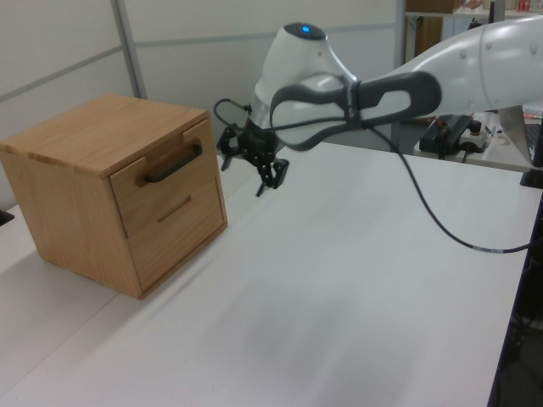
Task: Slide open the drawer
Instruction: 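Move the open gripper toward the black handle of the upper drawer, then lower the gripper onto the black bar handle and close on it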
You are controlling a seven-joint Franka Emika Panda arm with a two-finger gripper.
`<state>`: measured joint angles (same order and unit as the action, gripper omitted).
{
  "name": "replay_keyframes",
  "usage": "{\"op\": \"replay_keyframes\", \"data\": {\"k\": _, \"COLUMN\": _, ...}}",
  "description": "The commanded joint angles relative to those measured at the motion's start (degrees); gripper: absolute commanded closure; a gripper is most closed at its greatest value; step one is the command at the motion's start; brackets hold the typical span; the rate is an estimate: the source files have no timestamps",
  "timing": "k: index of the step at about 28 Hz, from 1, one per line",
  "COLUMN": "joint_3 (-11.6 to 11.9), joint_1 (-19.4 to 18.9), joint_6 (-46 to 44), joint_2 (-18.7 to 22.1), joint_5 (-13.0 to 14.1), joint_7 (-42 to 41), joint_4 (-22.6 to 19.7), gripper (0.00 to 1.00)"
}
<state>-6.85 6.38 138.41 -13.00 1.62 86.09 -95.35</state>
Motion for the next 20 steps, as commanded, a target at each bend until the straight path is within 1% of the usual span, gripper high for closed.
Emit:
{"op": "replay_keyframes", "data": {"k": 1, "joint_3": 0.00, "joint_1": -0.23, "joint_6": 11.78, "joint_2": -3.51, "joint_5": 1.19, "joint_7": 1.01, "joint_4": 0.78, "gripper": 0.00}}
{"op": "replay_keyframes", "data": {"k": 3, "joint_3": 0.00, "joint_1": -0.23, "joint_6": 15.56, "joint_2": -4.83, "joint_5": 1.28, "joint_7": 0.92, "joint_4": 1.13, "gripper": 0.00}}
{"op": "replay_keyframes", "data": {"k": 4, "joint_3": 0.00, "joint_1": -0.23, "joint_6": 18.80, "joint_2": -6.23, "joint_5": 1.19, "joint_7": 0.92, "joint_4": 1.91, "gripper": 0.00}}
{"op": "replay_keyframes", "data": {"k": 12, "joint_3": -0.09, "joint_1": -0.41, "joint_6": 30.06, "joint_2": -10.81, "joint_5": 1.28, "joint_7": 0.83, "joint_4": 3.06, "gripper": 0.00}}
{"op": "replay_keyframes", "data": {"k": 14, "joint_3": -0.18, "joint_1": -0.49, "joint_6": 32.61, "joint_2": -12.30, "joint_5": 1.28, "joint_7": 0.83, "joint_4": 4.03, "gripper": 0.00}}
{"op": "replay_keyframes", "data": {"k": 15, "joint_3": -0.18, "joint_1": -0.67, "joint_6": 34.89, "joint_2": -13.87, "joint_5": 1.28, "joint_7": 0.74, "joint_4": 5.08, "gripper": 0.00}}
{"op": "replay_keyframes", "data": {"k": 20, "joint_3": -0.44, "joint_1": -0.76, "joint_6": 38.77, "joint_2": -16.61, "joint_5": 1.28, "joint_7": 0.57, "joint_4": 7.63, "gripper": 0.00}}
